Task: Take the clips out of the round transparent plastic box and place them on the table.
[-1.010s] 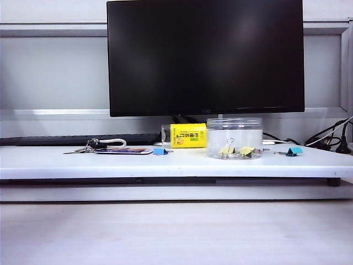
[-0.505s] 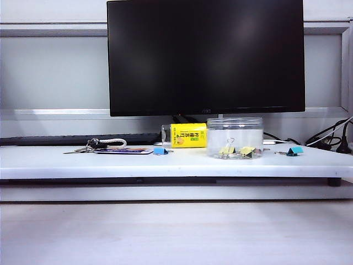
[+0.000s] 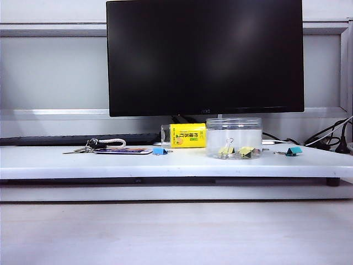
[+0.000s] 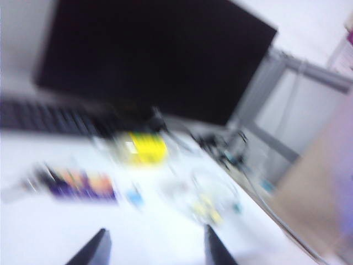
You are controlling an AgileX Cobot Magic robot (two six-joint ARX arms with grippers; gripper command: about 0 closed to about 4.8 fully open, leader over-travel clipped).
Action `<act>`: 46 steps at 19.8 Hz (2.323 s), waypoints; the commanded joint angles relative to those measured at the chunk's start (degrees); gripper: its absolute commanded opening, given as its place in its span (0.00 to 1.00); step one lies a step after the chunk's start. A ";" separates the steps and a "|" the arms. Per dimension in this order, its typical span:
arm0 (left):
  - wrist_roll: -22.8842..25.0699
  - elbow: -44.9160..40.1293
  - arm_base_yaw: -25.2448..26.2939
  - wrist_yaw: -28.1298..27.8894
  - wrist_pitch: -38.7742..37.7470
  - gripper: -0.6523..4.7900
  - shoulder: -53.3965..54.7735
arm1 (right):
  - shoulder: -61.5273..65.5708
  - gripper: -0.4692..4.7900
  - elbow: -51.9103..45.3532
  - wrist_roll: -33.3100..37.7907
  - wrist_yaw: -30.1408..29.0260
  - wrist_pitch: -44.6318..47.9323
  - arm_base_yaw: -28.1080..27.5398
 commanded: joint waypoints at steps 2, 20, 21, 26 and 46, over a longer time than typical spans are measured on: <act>-0.96 3.58 -0.31 8.55 0.26 0.54 9.42 | 18.67 0.11 11.82 -4.11 -10.69 -0.22 1.64; 23.50 32.83 -32.17 -15.61 -13.03 0.54 59.10 | 63.54 0.17 49.40 -26.84 -2.21 -25.42 13.25; 23.52 34.64 -32.48 -15.93 -12.98 0.54 61.44 | 64.43 0.25 50.71 -27.98 -1.97 -27.21 13.29; 23.69 40.17 -32.50 -15.45 -12.57 0.54 67.60 | 68.19 0.27 52.46 -30.10 -2.16 -30.05 13.88; 23.47 41.16 -32.50 -5.40 -10.05 0.54 68.26 | 75.30 0.27 52.59 -32.48 -0.15 -26.34 14.10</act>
